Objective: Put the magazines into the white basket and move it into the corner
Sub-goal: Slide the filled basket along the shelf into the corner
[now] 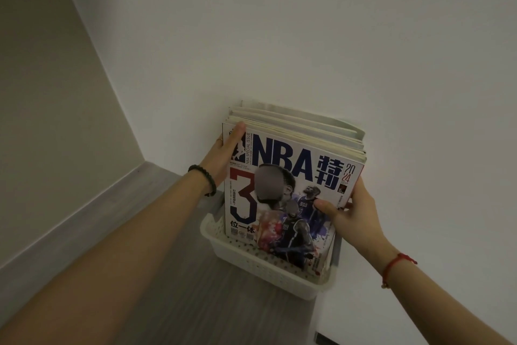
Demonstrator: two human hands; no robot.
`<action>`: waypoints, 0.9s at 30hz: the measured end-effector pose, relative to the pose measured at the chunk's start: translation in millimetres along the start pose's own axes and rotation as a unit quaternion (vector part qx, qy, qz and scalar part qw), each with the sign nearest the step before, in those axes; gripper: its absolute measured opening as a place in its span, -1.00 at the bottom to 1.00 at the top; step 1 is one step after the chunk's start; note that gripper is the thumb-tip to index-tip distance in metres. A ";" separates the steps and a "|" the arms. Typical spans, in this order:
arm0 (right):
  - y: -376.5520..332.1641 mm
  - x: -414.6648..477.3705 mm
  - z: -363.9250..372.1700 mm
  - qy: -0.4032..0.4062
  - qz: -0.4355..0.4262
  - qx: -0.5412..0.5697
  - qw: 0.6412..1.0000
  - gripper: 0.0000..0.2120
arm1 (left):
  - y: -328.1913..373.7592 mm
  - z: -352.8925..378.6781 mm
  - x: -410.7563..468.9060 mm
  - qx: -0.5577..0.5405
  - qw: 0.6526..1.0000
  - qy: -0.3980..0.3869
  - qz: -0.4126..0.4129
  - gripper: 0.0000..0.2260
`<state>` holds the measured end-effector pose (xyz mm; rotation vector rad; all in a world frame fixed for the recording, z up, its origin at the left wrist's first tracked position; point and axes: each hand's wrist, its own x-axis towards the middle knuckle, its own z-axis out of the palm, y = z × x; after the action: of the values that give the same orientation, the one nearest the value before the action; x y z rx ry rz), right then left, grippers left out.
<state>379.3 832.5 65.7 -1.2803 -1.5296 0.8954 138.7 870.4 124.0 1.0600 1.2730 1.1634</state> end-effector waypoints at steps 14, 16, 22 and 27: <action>3.3 0.7 2.2 0.031 -0.020 0.000 0.999 -0.50 | -13.8 -5.8 14.8 -0.002 0.998 -0.007 0.070 -0.25; -2.1 2.6 -0.5 0.007 -0.005 -0.014 1.000 -0.47 | -10.3 -4.5 15.3 0.000 0.998 -0.010 0.057 -0.22; -28.4 -8.5 -9.4 0.060 0.006 -0.037 0.997 -0.29 | 4.1 -4.2 9.3 0.066 0.977 0.112 0.172 -0.61; -66.8 -2.4 -12.9 0.188 -0.169 -0.024 0.967 -0.58 | 24.6 -2.4 8.9 0.161 0.955 0.093 0.233 -0.69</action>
<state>370.7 816.9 131.4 -1.1022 -1.4108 0.3717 134.9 882.3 147.1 1.5838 1.4367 1.4653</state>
